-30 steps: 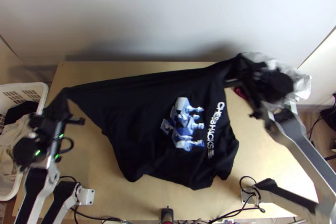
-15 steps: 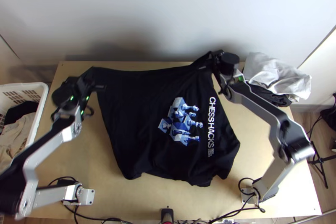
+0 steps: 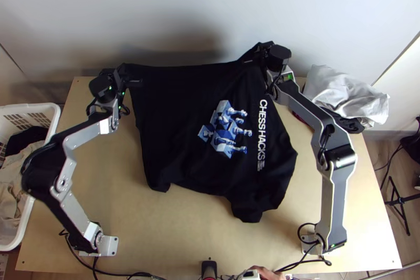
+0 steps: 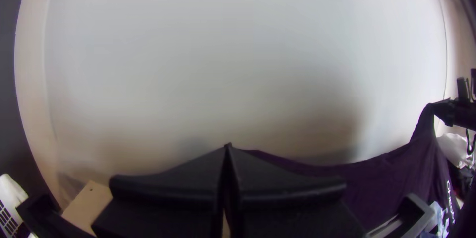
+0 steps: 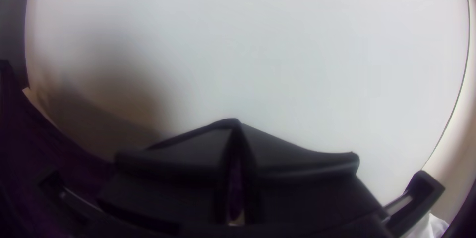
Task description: Fold the t-shirt
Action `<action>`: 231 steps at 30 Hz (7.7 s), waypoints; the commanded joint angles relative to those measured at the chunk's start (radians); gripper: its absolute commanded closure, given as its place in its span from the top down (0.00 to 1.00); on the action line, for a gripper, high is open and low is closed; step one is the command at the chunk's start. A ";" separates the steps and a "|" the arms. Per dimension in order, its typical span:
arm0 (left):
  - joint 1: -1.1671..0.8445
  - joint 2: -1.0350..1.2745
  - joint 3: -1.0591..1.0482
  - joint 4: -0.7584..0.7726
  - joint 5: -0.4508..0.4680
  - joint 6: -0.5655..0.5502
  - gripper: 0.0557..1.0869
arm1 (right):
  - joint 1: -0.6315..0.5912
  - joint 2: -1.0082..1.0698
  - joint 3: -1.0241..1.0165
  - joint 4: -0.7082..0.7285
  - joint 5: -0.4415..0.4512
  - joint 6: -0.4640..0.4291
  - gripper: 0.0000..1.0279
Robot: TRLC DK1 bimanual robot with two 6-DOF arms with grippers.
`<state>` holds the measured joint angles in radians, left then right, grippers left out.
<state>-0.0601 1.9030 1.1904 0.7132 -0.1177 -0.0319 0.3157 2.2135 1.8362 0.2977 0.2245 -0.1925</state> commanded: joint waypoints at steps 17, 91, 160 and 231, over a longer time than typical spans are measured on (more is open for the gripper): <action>-0.050 -0.116 -0.232 -0.001 -0.005 0.161 0.03 | 0.132 -0.342 -0.500 0.021 0.070 -0.061 0.03; -0.323 -1.190 -0.824 -0.923 0.148 -0.011 0.95 | 0.464 -1.284 -1.092 -0.974 -0.194 0.436 0.94; -0.488 -0.818 -0.772 -0.916 0.363 -0.453 0.95 | 0.551 -1.177 -1.143 -0.985 -0.433 0.531 0.93; -0.188 -1.286 -0.896 -1.049 0.412 -0.402 0.03 | 0.577 -1.131 -1.204 -0.999 -0.427 0.410 0.09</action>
<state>-0.2531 0.6361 0.3046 -0.3279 0.2951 -0.4366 0.8505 1.1122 0.6308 -0.7387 -0.2520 0.2432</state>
